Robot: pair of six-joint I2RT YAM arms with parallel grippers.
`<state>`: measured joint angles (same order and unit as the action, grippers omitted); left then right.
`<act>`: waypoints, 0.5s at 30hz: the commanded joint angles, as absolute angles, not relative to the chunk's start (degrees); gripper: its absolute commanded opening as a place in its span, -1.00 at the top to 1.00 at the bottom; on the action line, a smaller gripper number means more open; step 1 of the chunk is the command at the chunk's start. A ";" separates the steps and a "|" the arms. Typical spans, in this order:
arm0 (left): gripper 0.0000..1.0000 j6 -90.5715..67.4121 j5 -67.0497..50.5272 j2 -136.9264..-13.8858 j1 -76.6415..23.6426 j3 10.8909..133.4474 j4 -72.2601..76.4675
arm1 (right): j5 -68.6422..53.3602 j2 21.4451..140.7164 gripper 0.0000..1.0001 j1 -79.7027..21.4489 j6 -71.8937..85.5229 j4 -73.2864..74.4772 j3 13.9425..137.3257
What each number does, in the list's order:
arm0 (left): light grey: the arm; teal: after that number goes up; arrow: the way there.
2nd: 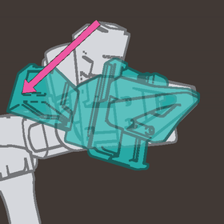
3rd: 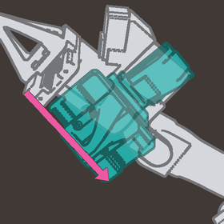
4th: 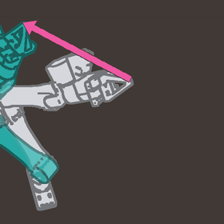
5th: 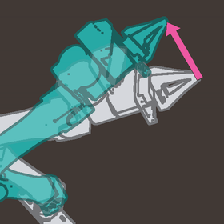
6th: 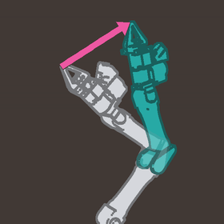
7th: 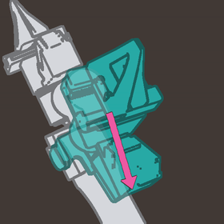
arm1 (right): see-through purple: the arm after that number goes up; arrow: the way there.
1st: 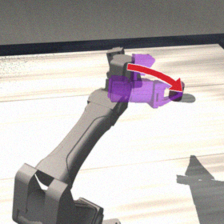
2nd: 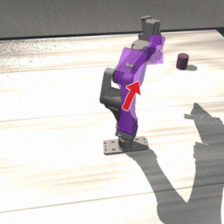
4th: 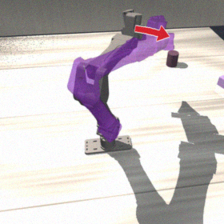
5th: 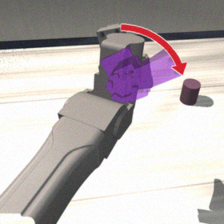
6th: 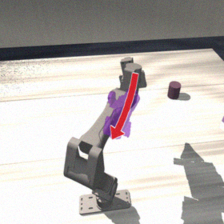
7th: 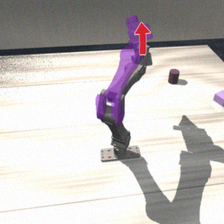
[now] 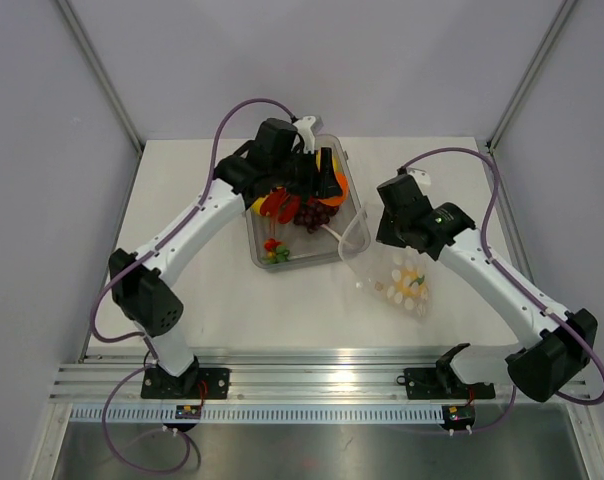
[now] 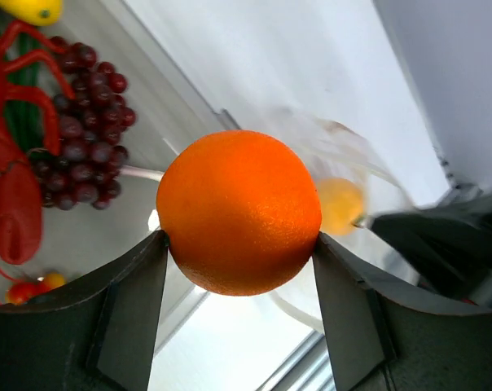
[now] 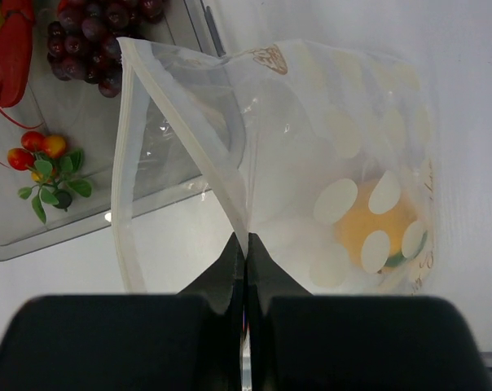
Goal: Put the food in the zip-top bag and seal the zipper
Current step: Pick up the fake fruit from the bin, then place the fake fruit in the zipper food storage bag.
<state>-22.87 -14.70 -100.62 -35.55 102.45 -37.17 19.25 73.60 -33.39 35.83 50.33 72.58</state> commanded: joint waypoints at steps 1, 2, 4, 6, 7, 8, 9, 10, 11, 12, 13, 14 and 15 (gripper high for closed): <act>0.32 -26.54 -21.87 -95.99 -36.30 99.41 -32.70 | 17.67 75.23 1.00 -33.49 34.98 46.41 75.50; 0.32 -26.98 -22.67 -95.54 -36.47 98.97 -32.26 | 17.41 75.50 1.00 -33.49 34.98 46.06 75.76; 0.31 -28.12 -24.95 -94.84 -37.26 97.39 -31.21 | 16.79 75.59 1.00 -33.49 34.89 45.27 75.85; 0.31 -28.91 -26.36 -94.48 -38.05 95.55 -30.15 | 16.70 75.50 1.00 -33.49 34.89 45.09 76.20; 0.31 -29.53 -26.63 -94.74 -39.01 94.93 -29.19 | 16.70 75.41 1.00 -33.49 34.81 45.17 76.55; 0.31 -29.79 -26.72 -95.62 -39.55 94.57 -28.83 | 16.61 75.32 1.00 -33.49 34.89 45.35 76.90; 0.31 -29.97 -27.07 -96.23 -39.99 94.31 -28.57 | 16.61 75.24 1.00 -33.49 34.89 45.44 77.08; 0.31 -30.67 -27.33 -96.94 -40.77 94.22 -28.39 | 16.61 74.80 1.00 -33.49 34.98 45.44 77.34; 0.31 -30.93 -27.59 -98.34 -41.13 94.31 -28.21 | 16.52 74.71 1.00 -33.49 34.98 45.61 77.43; 0.31 -31.29 -27.68 -98.87 -41.57 94.22 -27.95 | 16.52 74.45 1.00 -33.49 35.07 45.53 77.34; 0.31 -31.72 -27.60 -99.49 -42.18 94.31 -27.43 | 16.44 73.92 1.00 -33.49 35.50 45.61 77.26; 0.29 -31.90 -27.34 -99.84 -42.36 94.48 -27.25 | 16.44 73.74 1.00 -33.49 35.59 45.70 77.26; 0.05 -32.25 -27.68 -100.71 -42.45 94.66 -27.16 | 16.26 73.57 1.00 -33.49 35.68 45.70 77.08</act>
<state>-30.22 -24.99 -99.18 -41.67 94.35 -31.16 16.80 75.53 -33.39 35.64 47.33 75.00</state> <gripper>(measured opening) 0.685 0.012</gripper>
